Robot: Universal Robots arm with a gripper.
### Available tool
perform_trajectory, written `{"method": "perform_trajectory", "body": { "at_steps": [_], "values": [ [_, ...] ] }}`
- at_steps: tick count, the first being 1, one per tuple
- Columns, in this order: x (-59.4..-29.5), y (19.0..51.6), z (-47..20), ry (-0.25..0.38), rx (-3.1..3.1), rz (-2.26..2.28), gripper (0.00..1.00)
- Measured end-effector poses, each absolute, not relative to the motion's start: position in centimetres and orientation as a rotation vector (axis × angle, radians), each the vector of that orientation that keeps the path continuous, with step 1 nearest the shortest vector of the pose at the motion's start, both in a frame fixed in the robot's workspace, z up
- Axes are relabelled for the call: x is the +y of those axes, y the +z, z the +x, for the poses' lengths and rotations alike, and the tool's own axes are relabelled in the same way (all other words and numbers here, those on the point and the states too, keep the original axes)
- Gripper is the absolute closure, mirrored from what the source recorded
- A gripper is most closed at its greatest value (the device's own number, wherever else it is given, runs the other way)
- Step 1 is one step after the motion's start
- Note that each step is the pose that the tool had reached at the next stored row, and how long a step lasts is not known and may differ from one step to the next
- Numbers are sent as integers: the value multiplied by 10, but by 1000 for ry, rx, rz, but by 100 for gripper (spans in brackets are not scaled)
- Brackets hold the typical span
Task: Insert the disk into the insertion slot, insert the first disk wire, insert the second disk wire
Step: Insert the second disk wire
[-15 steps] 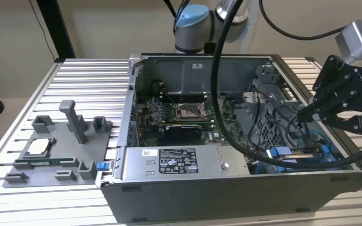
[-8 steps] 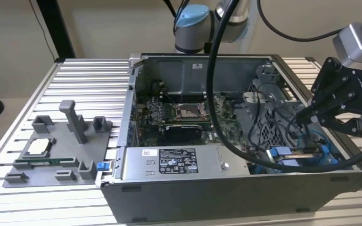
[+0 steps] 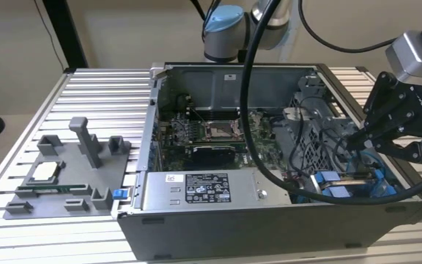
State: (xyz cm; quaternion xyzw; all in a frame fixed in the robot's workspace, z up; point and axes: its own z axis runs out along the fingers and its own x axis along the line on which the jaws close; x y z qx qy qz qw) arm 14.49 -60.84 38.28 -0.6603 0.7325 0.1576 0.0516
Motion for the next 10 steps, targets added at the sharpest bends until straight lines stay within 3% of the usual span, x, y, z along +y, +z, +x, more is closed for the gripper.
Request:
{"method": "perform_trajectory", "body": {
  "at_steps": [10],
  "values": [
    [-609, 380, 144, 405, 2243, -2025, 100]
  ]
}}
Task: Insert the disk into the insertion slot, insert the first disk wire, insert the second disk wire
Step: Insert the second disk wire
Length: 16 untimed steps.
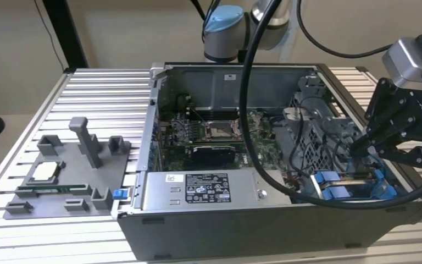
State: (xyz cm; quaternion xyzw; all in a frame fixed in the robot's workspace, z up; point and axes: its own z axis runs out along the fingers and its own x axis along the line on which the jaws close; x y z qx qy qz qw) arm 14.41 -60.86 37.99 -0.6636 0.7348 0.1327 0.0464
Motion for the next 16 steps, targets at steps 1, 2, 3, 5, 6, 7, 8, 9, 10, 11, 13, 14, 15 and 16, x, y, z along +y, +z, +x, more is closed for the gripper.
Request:
{"method": "perform_trajectory", "body": {
  "at_steps": [1, 2, 3, 5, 6, 7, 8, 9, 10, 11, 13, 14, 15, 16],
  "values": [
    [-609, 380, 144, 400, 2243, -2026, 100],
    [-609, 379, 144, 395, 2243, -2026, 100],
    [-609, 379, 143, 390, 2242, -2027, 100],
    [-609, 378, 141, 388, 2242, -2027, 100],
    [-609, 378, 141, 388, 2242, -2027, 100],
    [-609, 378, 141, 387, 2242, -2027, 100],
    [-609, 378, 141, 387, 2242, -2027, 100],
    [-609, 378, 141, 387, 2242, -2028, 100],
    [-609, 378, 140, 387, 2242, -2027, 100],
    [-609, 377, 140, 385, 2242, -2027, 100],
    [-609, 375, 139, 374, 2241, -2028, 100],
    [-609, 374, 138, 368, 2239, -2027, 100],
    [-609, 373, 137, 362, 2238, -2027, 100],
    [-609, 372, 136, 357, 2237, -2026, 100]
  ]
}}
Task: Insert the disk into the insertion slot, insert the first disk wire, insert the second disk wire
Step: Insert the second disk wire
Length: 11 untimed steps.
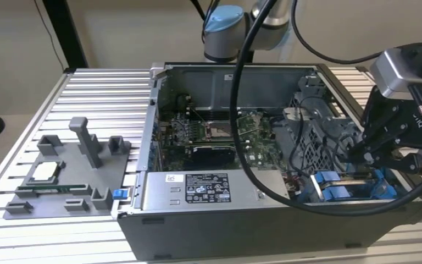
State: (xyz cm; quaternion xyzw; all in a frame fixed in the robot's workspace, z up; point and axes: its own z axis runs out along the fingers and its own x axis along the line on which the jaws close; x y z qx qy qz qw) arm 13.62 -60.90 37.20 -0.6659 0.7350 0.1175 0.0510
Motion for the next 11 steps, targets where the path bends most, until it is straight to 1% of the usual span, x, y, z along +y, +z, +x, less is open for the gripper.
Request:
{"method": "perform_trajectory", "body": {
  "at_steps": [6, 11],
  "values": [
    [-609, 365, 127, 326, 2231, -2025, 100],
    [-609, 361, 123, 270, 2204, -2013, 100]
  ]
}}
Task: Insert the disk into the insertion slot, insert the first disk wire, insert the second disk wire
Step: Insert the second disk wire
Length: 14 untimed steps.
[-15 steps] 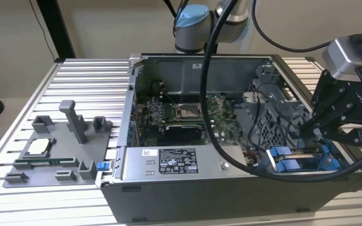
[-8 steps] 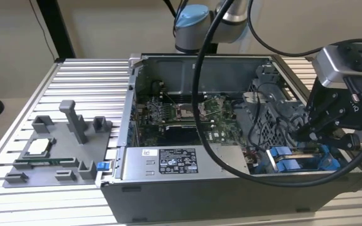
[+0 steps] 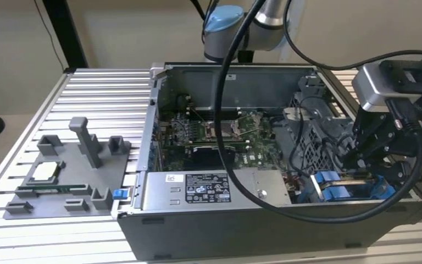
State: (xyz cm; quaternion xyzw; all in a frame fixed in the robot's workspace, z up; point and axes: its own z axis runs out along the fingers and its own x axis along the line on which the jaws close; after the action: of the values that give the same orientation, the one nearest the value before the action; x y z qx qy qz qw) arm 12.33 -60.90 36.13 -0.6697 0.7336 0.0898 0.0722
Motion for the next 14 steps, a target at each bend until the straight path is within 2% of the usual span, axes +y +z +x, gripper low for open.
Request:
{"method": "perform_trajectory", "body": {
  "at_steps": [9, 14],
  "values": [
    [-609, 358, 121, 167, 2147, -1982, 100],
    [-609, 358, 121, 163, 2144, -1981, 100]
  ]
}}
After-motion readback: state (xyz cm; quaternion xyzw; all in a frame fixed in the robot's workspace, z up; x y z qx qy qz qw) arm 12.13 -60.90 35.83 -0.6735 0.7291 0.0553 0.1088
